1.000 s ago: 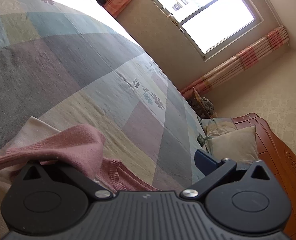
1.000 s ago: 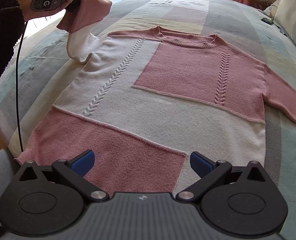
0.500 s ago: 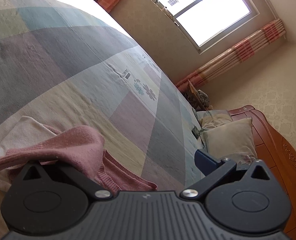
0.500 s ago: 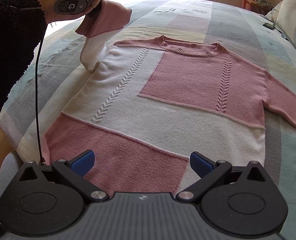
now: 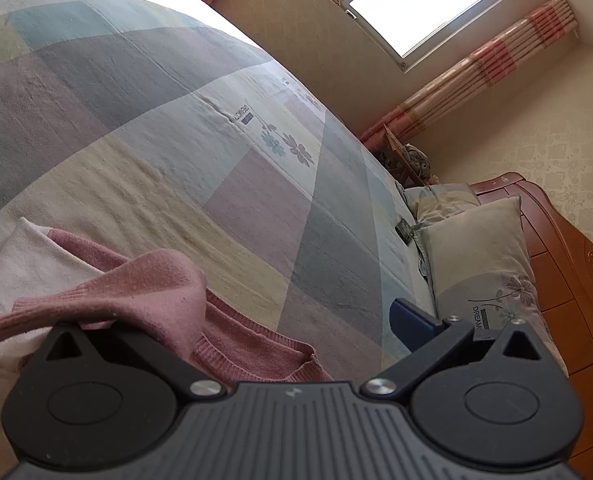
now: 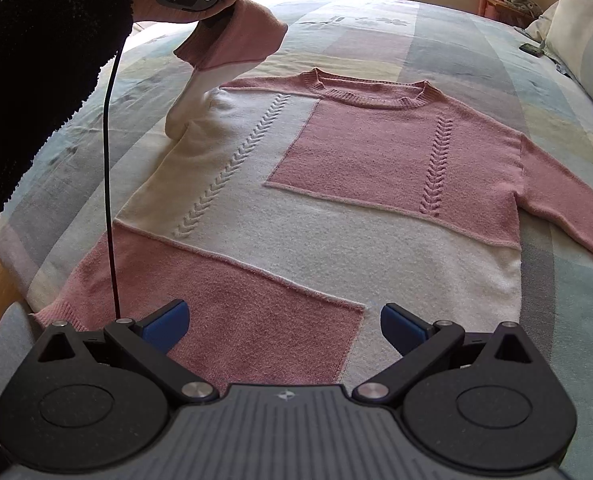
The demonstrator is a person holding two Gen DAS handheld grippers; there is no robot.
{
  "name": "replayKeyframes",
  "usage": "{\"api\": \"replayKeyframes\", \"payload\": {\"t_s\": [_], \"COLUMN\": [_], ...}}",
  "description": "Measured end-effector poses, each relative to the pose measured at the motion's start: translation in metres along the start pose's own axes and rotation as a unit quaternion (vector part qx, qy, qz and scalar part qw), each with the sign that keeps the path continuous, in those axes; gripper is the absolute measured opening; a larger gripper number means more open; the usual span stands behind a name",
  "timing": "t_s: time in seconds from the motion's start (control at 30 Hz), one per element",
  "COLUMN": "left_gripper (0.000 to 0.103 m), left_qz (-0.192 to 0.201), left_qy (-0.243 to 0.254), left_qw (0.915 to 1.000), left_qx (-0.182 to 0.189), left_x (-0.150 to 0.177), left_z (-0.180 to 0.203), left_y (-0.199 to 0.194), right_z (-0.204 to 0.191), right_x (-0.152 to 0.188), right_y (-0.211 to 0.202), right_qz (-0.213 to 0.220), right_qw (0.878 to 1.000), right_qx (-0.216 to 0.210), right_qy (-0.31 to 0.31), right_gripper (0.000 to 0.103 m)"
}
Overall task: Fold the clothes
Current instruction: 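Lift the cuff with the left gripper and carry the sleeve across the body toward the collar, then lay the sleeve across the chest below the collar and open the left gripper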
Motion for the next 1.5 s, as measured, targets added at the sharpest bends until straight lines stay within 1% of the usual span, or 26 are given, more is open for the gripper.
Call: {"api": "replayKeyframes", "payload": {"t_s": [0.3, 0.53, 0.77, 0.93, 1.0, 1.07, 1.13, 1.23, 1.27, 1.33, 1.4, 1.5], "left_gripper": [0.102, 0.102, 0.102, 0.102, 0.102, 0.102, 0.102, 0.102, 0.102, 0.102, 0.102, 0.102], "left_qz": [-0.026, -0.041, -0.088, -0.101, -0.108, -0.123, -0.150, -0.206, -0.219, -0.231, -0.234, -0.233], "left_qy": [0.030, 0.046, 0.083, 0.104, 0.126, 0.154, 0.181, 0.204, 0.207, 0.211, 0.204, 0.159], "left_qw": [0.9992, 0.9981, 0.9923, 0.9890, 0.9857, 0.9799, 0.9713, 0.9562, 0.9525, 0.9492, 0.9504, 0.9591], "left_qx": [-0.001, -0.003, -0.028, -0.030, -0.029, -0.032, -0.035, -0.040, -0.040, -0.031, -0.011, 0.021], "left_x": [0.016, 0.026, 0.058, 0.073, 0.082, 0.093, 0.108, 0.132, 0.138, 0.145, 0.144, 0.135], "left_z": [0.023, 0.033, 0.031, 0.033, 0.035, 0.035, 0.031, 0.017, 0.013, 0.005, 0.000, -0.012], "left_y": [0.026, 0.042, 0.070, 0.083, 0.088, 0.096, 0.105, 0.116, 0.117, 0.114, 0.104, 0.087], "right_z": [0.006, 0.010, 0.012, 0.015, 0.017, 0.018, 0.018, 0.018, 0.018, 0.019, 0.020, 0.021], "right_x": [0.004, 0.006, 0.007, 0.009, 0.010, 0.011, 0.012, 0.011, 0.012, 0.012, 0.012, 0.012], "right_y": [-0.001, 0.003, 0.003, 0.006, 0.008, 0.009, 0.010, 0.010, 0.010, 0.009, 0.009, 0.008], "right_qz": [-0.002, -0.008, -0.007, -0.012, -0.014, -0.017, -0.018, -0.018, -0.018, -0.017, -0.016, -0.014], "right_qw": [1.000, 1.000, 1.000, 1.000, 1.000, 1.000, 1.000, 1.000, 1.000, 1.000, 1.000, 1.000], "right_qx": [0.003, 0.009, 0.008, 0.011, 0.013, 0.014, 0.016, 0.015, 0.016, 0.017, 0.017, 0.017], "right_qy": [0.005, 0.008, 0.010, 0.013, 0.015, 0.015, 0.015, 0.015, 0.015, 0.016, 0.018, 0.019], "right_gripper": [0.103, 0.103, 0.103, 0.103, 0.103, 0.103, 0.103, 0.103, 0.103, 0.103, 0.103, 0.103]}}
Point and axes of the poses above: each gripper's, at about its wrist camera, not at the fingertips, and y roughly the way its jaws point, z to its right, x to its underside, the point moved 5 cm from there along y, roughly the way its jaws point, and after that the axes turned 2 degrees about -y, right-handed, at the moved point
